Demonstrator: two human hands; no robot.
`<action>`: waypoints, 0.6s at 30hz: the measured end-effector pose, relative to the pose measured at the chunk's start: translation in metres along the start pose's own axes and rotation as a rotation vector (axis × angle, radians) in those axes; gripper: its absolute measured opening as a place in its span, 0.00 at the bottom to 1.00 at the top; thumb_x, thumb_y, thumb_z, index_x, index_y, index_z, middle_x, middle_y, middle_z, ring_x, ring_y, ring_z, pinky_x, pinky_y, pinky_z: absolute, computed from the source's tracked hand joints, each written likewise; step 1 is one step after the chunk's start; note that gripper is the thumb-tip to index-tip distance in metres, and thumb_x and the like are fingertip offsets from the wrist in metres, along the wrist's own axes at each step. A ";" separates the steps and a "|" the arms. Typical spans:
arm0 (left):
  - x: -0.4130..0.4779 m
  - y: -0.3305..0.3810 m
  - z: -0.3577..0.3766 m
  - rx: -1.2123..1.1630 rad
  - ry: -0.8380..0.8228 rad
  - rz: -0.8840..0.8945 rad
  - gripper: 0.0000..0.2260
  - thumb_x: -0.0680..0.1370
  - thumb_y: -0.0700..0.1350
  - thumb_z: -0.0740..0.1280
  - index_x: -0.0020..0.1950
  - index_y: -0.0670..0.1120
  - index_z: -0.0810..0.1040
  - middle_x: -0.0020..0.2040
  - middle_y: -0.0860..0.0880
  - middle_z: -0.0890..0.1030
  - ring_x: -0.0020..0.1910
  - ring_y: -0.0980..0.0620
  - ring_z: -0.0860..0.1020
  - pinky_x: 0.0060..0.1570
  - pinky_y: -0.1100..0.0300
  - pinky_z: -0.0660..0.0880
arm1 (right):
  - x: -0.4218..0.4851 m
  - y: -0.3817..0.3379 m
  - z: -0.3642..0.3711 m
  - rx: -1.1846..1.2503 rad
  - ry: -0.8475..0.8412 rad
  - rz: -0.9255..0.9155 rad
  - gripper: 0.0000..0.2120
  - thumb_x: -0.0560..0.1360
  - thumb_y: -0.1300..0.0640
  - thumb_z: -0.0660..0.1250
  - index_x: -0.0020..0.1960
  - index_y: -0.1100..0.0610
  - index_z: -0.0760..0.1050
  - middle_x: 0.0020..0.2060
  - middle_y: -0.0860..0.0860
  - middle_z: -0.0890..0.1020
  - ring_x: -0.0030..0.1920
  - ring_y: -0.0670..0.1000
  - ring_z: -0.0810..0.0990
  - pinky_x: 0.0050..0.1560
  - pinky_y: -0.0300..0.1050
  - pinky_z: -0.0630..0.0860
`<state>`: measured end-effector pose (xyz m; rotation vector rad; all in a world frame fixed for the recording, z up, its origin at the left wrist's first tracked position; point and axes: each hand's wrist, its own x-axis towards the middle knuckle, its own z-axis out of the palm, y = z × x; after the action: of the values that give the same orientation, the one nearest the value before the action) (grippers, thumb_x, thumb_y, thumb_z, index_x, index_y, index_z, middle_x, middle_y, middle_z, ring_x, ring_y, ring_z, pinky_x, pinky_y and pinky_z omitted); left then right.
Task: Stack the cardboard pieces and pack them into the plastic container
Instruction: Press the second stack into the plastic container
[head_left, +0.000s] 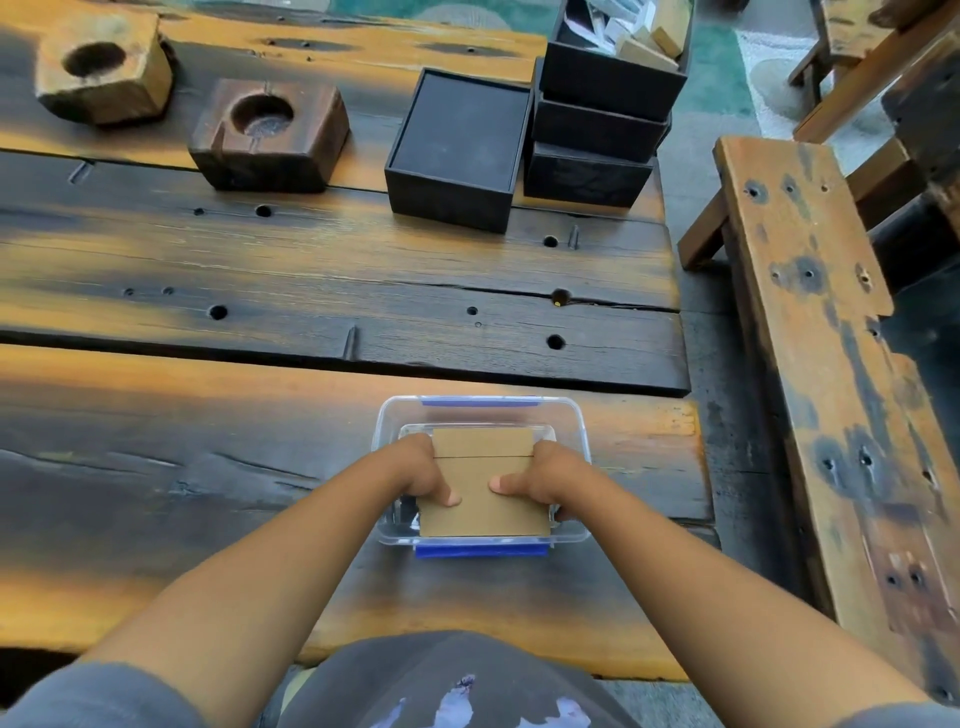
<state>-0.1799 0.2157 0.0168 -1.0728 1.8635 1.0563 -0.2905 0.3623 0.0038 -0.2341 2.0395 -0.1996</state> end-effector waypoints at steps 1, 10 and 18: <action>-0.003 0.000 0.005 0.004 0.052 -0.004 0.33 0.68 0.46 0.79 0.68 0.43 0.68 0.63 0.43 0.77 0.60 0.43 0.77 0.62 0.50 0.74 | -0.001 0.004 0.007 0.053 0.060 -0.013 0.40 0.64 0.38 0.77 0.67 0.56 0.67 0.56 0.53 0.79 0.53 0.56 0.79 0.51 0.52 0.79; -0.007 -0.016 0.044 -0.508 0.200 -0.093 0.44 0.70 0.41 0.76 0.78 0.44 0.51 0.67 0.42 0.74 0.64 0.41 0.75 0.65 0.47 0.73 | -0.009 0.013 0.033 0.358 0.187 0.041 0.51 0.69 0.44 0.76 0.78 0.62 0.49 0.68 0.58 0.74 0.66 0.60 0.75 0.65 0.53 0.72; -0.008 -0.019 0.046 -0.661 0.105 -0.048 0.30 0.72 0.38 0.72 0.71 0.43 0.63 0.59 0.42 0.78 0.56 0.42 0.79 0.59 0.48 0.78 | -0.014 0.024 0.022 0.424 0.080 0.024 0.33 0.68 0.52 0.78 0.66 0.57 0.65 0.60 0.56 0.79 0.56 0.57 0.80 0.60 0.54 0.78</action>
<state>-0.1509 0.2536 -0.0002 -1.5536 1.5805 1.6730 -0.2666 0.3885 -0.0003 0.0645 2.0234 -0.6254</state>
